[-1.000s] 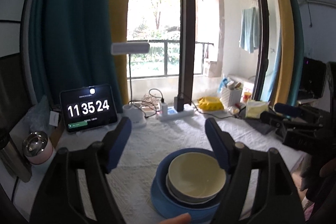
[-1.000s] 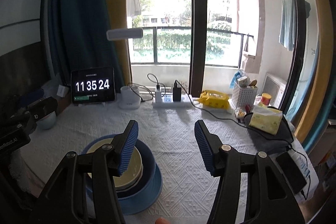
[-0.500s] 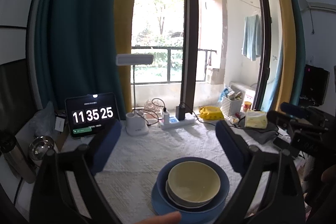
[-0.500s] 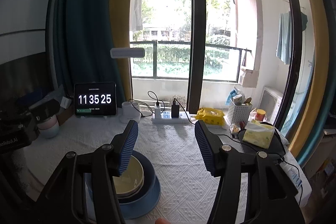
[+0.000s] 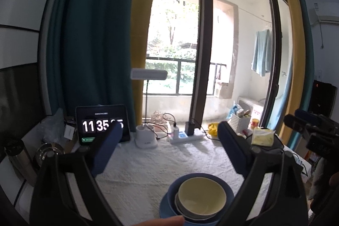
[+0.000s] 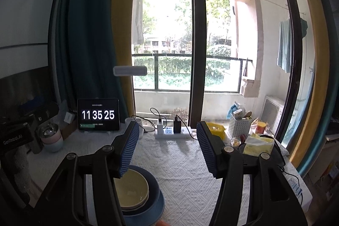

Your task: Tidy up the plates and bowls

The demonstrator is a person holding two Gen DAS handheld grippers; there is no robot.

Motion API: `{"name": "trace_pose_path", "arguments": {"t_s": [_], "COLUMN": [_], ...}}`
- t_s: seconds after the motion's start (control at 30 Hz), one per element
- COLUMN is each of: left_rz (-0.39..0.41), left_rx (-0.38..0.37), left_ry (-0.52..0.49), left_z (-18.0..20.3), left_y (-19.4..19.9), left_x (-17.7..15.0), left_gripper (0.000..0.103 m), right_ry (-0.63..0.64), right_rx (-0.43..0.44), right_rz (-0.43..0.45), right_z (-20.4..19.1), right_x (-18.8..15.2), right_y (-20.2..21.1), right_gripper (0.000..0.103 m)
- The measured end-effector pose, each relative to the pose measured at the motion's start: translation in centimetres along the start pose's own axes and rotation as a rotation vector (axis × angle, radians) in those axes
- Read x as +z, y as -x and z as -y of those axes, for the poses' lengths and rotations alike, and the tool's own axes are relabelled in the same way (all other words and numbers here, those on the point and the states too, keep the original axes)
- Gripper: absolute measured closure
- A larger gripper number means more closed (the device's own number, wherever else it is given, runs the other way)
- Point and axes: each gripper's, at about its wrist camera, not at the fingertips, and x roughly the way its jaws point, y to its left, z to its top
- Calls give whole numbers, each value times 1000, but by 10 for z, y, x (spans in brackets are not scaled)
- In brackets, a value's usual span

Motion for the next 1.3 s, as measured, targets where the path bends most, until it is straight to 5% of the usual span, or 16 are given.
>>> {"name": "trace_pose_path", "arguments": {"t_s": [1.3], "left_rz": [-26], "left_rx": [44], "left_ry": [9], "left_z": [-6], "left_y": [-10], "left_x": [-3], "left_gripper": [10], "right_ry": [15], "right_rx": [3], "right_rz": [-23], "right_z": [-2], "right_x": [-6], "right_y": [-14], "right_gripper": [43]}}
